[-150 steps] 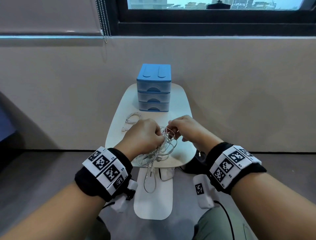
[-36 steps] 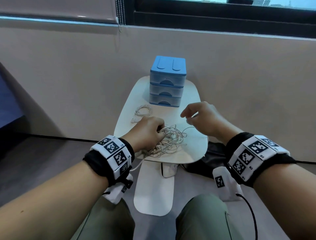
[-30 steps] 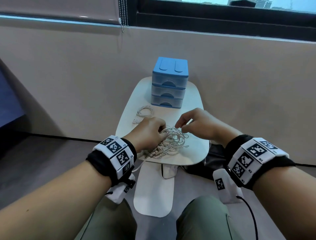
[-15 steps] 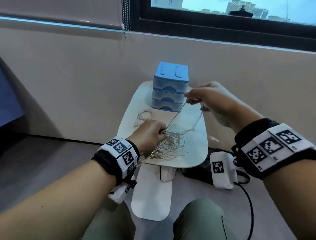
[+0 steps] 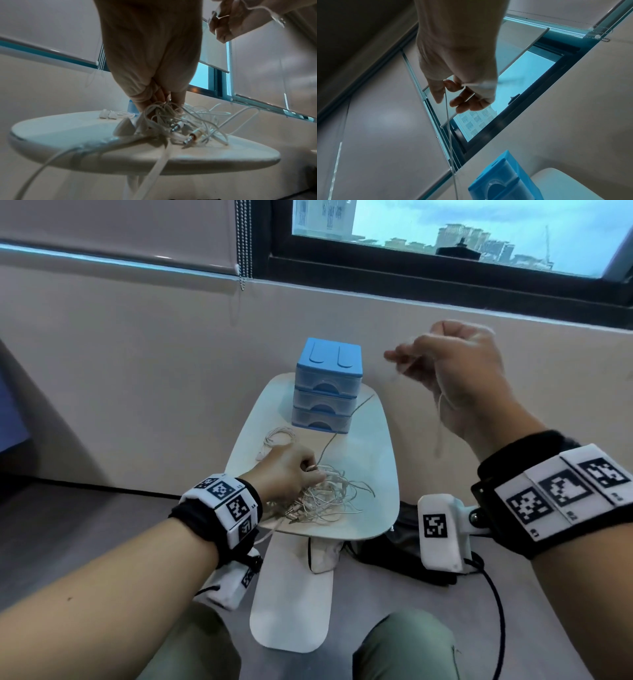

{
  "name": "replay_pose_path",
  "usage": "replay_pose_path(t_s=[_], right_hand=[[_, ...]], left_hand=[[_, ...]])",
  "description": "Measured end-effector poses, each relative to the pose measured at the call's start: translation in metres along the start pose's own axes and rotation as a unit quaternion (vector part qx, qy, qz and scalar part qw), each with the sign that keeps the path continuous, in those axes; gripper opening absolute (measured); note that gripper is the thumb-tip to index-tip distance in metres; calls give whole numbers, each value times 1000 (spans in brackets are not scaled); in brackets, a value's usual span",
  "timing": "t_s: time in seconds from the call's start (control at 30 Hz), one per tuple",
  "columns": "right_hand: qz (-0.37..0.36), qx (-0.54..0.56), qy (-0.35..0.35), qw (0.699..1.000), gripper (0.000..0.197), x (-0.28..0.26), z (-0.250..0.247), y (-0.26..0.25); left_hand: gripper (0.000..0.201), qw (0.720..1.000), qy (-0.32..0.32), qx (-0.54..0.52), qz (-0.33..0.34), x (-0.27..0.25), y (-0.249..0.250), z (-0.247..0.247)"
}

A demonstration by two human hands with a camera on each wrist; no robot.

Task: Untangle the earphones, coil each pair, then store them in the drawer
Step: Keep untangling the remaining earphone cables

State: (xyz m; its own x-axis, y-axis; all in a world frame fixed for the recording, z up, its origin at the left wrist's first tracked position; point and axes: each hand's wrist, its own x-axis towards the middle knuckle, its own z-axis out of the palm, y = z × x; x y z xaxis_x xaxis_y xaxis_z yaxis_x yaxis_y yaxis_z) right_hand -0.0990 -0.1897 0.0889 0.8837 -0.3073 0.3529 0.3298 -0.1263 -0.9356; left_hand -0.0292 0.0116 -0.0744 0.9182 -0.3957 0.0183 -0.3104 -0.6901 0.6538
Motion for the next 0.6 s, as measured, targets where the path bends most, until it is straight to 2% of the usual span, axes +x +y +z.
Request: replay_pose_path(t_s=[0.07, 0.17, 0.23, 0.33, 0.5, 0.6], right_hand=[[36, 20, -2, 999, 38, -4, -1, 9], [80, -51, -14, 995, 36, -8, 1, 33], [111, -121, -56, 985, 28, -11, 4, 53], [150, -253, -158, 943, 6, -17, 8, 82], [126, -412, -256, 865, 21, -31, 25, 117], [115, -434, -257, 856, 20, -40, 31, 128]], left_hand=[[27, 999, -20, -41, -11, -1, 0, -3], [33, 996, -41, -82, -18, -5, 3, -10], [29, 996, -31, -83, -18, -8, 3, -14], [17, 998, -14, -63, -11, -11, 0, -21], [9, 999, -11, -36, 35, -15, -5, -28], [12, 998, -10, -27, 57, -17, -5, -27]])
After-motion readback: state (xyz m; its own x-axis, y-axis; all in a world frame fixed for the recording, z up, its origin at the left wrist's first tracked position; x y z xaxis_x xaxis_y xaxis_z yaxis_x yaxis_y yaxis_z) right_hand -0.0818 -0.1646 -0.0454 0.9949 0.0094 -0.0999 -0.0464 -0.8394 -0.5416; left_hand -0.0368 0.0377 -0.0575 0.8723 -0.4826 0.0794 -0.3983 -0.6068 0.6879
